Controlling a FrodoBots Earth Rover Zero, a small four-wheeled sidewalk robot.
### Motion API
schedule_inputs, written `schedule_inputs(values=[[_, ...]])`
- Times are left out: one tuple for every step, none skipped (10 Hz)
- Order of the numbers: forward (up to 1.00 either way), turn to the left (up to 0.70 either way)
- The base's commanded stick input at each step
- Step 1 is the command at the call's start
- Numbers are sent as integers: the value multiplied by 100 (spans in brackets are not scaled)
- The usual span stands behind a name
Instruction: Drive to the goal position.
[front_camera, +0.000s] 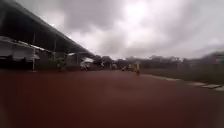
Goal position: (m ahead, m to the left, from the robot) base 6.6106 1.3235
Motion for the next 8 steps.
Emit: schedule_inputs(values=[[50,2],[50,2],[50,2],[50,2],[50,2],[50,2],[50,2],[50,2]])
